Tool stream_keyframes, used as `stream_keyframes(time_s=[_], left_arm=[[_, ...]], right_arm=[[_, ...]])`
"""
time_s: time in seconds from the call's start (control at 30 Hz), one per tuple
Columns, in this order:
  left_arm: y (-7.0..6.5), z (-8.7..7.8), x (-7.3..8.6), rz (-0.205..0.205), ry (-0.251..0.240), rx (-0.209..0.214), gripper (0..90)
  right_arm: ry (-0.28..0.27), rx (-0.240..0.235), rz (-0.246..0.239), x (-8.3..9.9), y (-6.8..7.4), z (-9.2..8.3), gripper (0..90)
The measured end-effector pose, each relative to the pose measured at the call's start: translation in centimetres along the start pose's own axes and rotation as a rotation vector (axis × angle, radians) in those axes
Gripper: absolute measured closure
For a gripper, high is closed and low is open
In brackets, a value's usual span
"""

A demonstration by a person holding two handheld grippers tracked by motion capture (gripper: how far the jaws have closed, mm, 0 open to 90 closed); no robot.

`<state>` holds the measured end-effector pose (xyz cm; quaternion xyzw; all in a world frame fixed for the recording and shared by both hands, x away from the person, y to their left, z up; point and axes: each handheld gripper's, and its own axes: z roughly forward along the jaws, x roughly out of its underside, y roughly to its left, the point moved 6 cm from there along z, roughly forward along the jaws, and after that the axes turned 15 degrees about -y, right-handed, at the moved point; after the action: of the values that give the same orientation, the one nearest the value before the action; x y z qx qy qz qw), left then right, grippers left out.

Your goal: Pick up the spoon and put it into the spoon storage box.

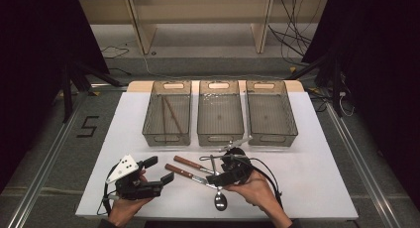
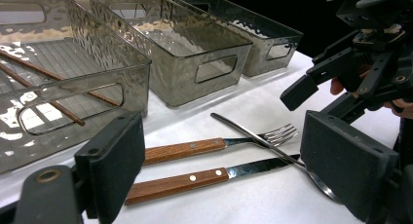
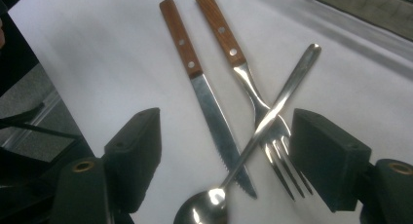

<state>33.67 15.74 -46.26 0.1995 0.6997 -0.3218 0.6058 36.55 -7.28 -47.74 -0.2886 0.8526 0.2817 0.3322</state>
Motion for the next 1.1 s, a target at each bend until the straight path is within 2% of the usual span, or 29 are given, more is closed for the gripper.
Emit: stream_keyframes(time_s=[0.2, 0.33, 0.37, 0.57, 0.67, 0.97, 1.1], left_arm=[[0.0, -0.1, 0.0, 0.003, 0.000, 0.000, 16.1], [0.0, 0.0, 0.0, 0.002, -0.001, 0.000, 16.1], [-0.1, 0.0, 0.0, 0.005, 0.000, 0.001, 16.1], [-0.1, -0.1, 0.0, 0.007, 0.004, 0.002, 16.1], [-0.1, -0.2, 0.0, 0.007, 0.002, 0.003, 16.0], [-0.1, -0.1, 0.0, 0.010, 0.002, 0.003, 16.0], [0.0, -0.1, 0.0, 0.010, 0.005, 0.004, 16.0]], right_arm=[[0.026, 0.010, -0.002, 0.6, -0.1, 0.1, 38.6], [0.057, 0.033, -0.021, 1.1, -0.1, 0.2, 45.1], [0.062, 0.034, -0.036, 1.2, -0.2, 0.3, 46.6], [0.101, 0.034, -0.045, 1.8, 0.0, 0.6, 54.8], [0.124, 0.047, -0.062, 2.1, -0.1, 0.9, 57.2], [0.164, 0.062, -0.045, 2.5, -0.5, 2.1, 63.0], [0.183, 0.075, -0.055, 2.6, -0.6, 2.6, 65.6]])
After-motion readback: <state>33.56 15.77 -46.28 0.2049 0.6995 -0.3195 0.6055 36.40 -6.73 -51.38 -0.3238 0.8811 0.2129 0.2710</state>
